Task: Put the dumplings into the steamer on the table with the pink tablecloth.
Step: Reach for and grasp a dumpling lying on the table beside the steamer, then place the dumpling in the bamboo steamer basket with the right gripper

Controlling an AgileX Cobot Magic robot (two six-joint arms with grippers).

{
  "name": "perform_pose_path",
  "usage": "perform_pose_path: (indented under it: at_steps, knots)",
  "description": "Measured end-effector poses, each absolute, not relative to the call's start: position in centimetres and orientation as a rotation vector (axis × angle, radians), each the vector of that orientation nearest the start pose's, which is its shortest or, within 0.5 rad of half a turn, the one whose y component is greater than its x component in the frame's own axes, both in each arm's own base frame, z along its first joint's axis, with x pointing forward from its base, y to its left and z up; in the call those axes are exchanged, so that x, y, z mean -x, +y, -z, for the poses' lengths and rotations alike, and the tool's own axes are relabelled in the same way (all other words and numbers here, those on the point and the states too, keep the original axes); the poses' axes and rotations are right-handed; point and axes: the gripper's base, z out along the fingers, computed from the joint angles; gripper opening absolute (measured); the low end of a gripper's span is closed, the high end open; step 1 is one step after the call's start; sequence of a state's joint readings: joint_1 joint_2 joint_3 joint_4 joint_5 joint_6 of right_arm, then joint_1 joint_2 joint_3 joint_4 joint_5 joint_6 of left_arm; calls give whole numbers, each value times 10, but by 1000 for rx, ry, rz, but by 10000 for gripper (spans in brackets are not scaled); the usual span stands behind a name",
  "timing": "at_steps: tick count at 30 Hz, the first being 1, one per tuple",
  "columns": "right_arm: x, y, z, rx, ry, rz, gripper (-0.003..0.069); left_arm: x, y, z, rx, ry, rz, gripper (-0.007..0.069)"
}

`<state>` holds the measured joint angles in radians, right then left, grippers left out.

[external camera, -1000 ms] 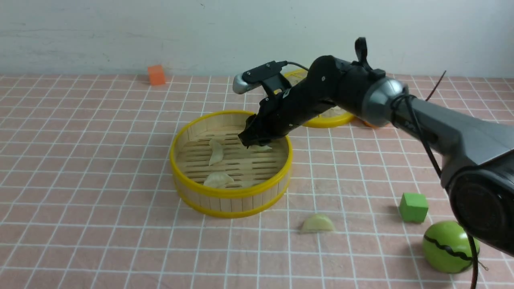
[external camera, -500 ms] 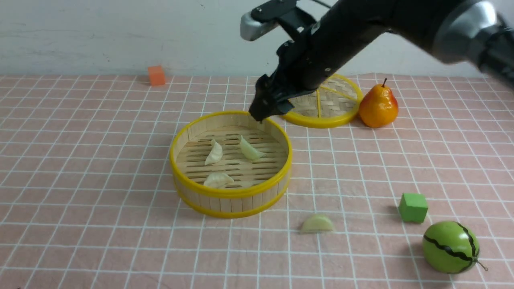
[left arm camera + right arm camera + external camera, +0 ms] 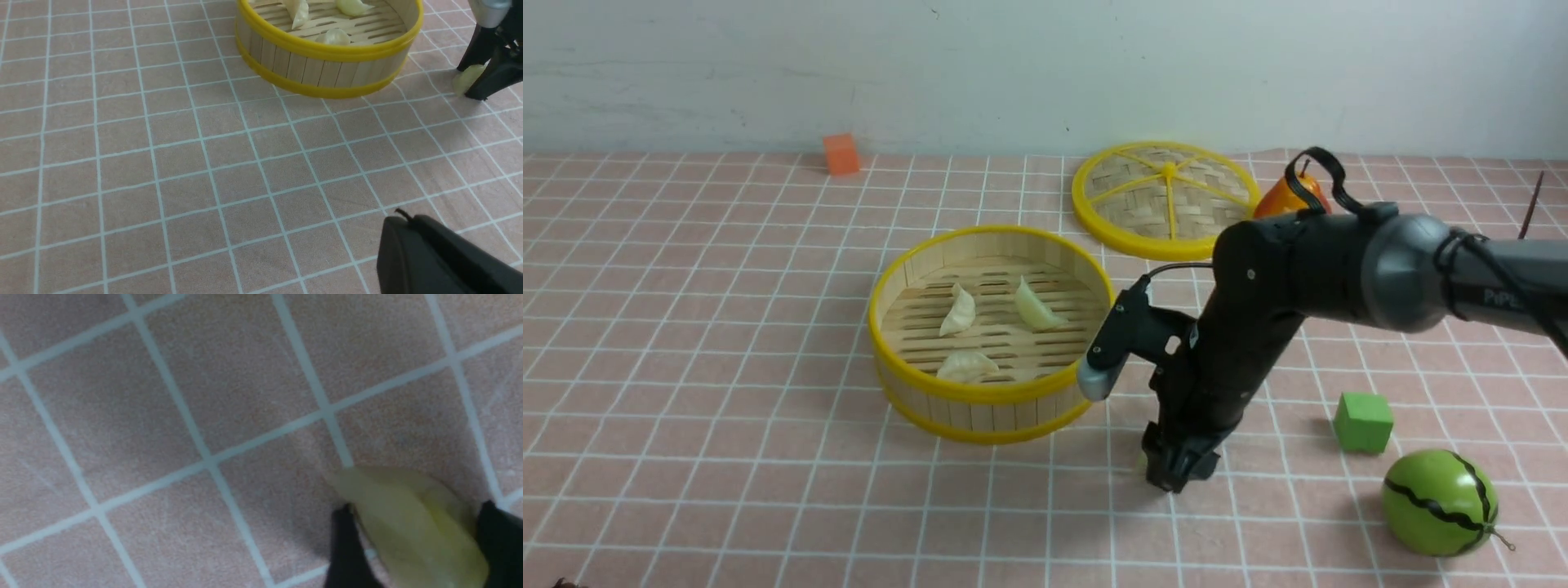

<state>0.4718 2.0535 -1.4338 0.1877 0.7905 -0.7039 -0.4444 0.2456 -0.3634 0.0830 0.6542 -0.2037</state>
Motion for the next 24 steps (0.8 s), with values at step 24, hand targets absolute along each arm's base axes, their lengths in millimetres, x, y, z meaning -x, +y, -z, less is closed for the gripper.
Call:
perform_pose_path:
  at_steps: [24]
  knots:
    - [-412, 273, -189, 1198, 2159, -308, 289, -56, -21, -265, -283, 1981, 307, -14]
